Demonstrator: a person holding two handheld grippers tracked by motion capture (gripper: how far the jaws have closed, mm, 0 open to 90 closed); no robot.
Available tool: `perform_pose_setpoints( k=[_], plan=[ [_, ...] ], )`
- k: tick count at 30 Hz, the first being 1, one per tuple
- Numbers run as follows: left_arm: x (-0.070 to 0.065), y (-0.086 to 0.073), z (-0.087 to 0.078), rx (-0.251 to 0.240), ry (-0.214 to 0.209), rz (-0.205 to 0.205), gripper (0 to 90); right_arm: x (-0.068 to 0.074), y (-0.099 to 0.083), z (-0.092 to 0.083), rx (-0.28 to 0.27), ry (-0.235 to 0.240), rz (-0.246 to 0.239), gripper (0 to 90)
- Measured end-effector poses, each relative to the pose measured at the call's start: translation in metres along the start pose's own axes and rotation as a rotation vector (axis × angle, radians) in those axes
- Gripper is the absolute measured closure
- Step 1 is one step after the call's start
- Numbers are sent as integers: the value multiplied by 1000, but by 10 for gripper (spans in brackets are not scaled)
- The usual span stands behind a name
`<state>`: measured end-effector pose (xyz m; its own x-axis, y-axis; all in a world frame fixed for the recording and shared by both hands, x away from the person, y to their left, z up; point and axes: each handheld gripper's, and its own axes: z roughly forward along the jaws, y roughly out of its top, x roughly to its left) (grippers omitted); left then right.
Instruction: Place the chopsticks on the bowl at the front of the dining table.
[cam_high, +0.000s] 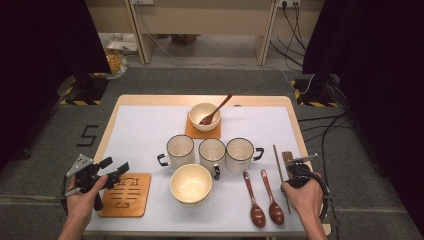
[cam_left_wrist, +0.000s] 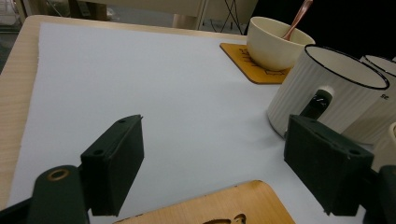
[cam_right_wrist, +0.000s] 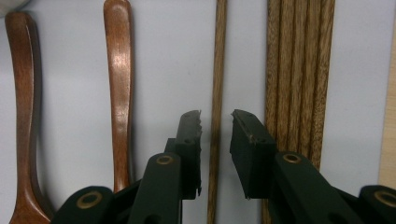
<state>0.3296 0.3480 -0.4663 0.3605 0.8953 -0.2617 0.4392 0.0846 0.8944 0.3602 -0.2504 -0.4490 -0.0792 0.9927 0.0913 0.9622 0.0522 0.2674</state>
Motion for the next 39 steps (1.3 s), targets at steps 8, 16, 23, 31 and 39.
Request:
perform_pose_setpoints(
  k=[8, 16, 23, 31, 39],
  plan=[
    [0, 0, 0, 0, 0, 0, 194, 1, 1, 0, 32, -12, -11, 745],
    [1, 0, -1, 0, 1, 0, 194, 1, 2, 0, 64, -15, -10, 759],
    [1, 0, 0, 0, 1, 0, 195, 2, 2, 2, 85, -23, -22, 774],
    [1, 0, -1, 0, 1, -1, 194, 4, 4, 2, 108, -27, -28, 789],
    [1, 0, -1, 0, 2, -1, 194, 6, 6, 3, 124, -39, -34, 800]
  ],
)
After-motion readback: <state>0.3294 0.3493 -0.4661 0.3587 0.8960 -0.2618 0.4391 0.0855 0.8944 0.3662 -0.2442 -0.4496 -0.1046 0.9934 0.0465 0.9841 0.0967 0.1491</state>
